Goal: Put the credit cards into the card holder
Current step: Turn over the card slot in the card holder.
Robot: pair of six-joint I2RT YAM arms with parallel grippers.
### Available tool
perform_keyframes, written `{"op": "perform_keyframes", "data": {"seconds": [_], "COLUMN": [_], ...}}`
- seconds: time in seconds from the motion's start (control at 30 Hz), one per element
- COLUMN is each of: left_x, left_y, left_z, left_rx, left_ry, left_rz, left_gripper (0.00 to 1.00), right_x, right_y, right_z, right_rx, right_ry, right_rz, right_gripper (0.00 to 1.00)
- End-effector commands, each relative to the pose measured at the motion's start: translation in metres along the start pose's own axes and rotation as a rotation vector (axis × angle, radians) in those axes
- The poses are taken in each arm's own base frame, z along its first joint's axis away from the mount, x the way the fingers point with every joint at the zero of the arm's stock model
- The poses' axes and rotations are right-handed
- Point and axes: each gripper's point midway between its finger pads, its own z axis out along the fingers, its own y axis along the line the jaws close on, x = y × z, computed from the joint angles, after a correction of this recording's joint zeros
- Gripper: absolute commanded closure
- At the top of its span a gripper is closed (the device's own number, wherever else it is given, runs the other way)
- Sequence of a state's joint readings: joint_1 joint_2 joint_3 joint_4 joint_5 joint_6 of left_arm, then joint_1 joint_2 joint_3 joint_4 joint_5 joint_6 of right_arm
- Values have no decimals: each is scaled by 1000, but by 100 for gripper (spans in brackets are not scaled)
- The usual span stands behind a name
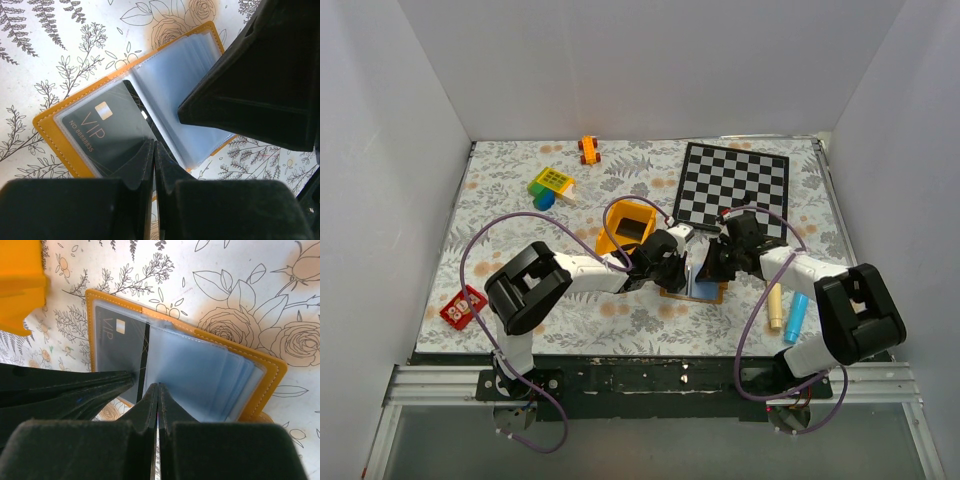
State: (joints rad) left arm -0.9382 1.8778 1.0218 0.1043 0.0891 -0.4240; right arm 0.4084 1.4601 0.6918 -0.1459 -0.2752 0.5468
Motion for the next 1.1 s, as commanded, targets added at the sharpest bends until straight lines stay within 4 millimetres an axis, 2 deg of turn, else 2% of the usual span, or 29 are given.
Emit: {"op": "perform_keyframes", "data": {"seconds": [0.0,0.2,0.33,0.43,0.63,0.8,1.07], "left_x": [1,-16,-33,-40,-24,-9,4], "left_y": [5,9,13,17,34,37,44], "left_z": [-8,-32,-49,-54,-39,-29,-19], "left_rx": [-33,-62,-99,-110,-139,-129,-145], "left_ry": [-1,-60,-121,-141,-97,-63,-24], "left_rz": [2,-7,-9,-13,-23,-36,-38], "left_gripper": [100,100,100,100,99,100,100], "right_x": [-5,-3,-3,-3,-2,1,2], "right_y": [9,1,-11,-17,-22,-23,-25], "right_z": [3,-8,-18,-23,-19,-16,-16], "right_rx": [-36,3,72,114,141,146,157], "right_ry": [-12,-48,-81,-82,-54,-34,-19], "right_rz": [-7,-16,-29,-34,-31,-30,-34], "right_gripper": [99,99,99,99,99,99,99]}}
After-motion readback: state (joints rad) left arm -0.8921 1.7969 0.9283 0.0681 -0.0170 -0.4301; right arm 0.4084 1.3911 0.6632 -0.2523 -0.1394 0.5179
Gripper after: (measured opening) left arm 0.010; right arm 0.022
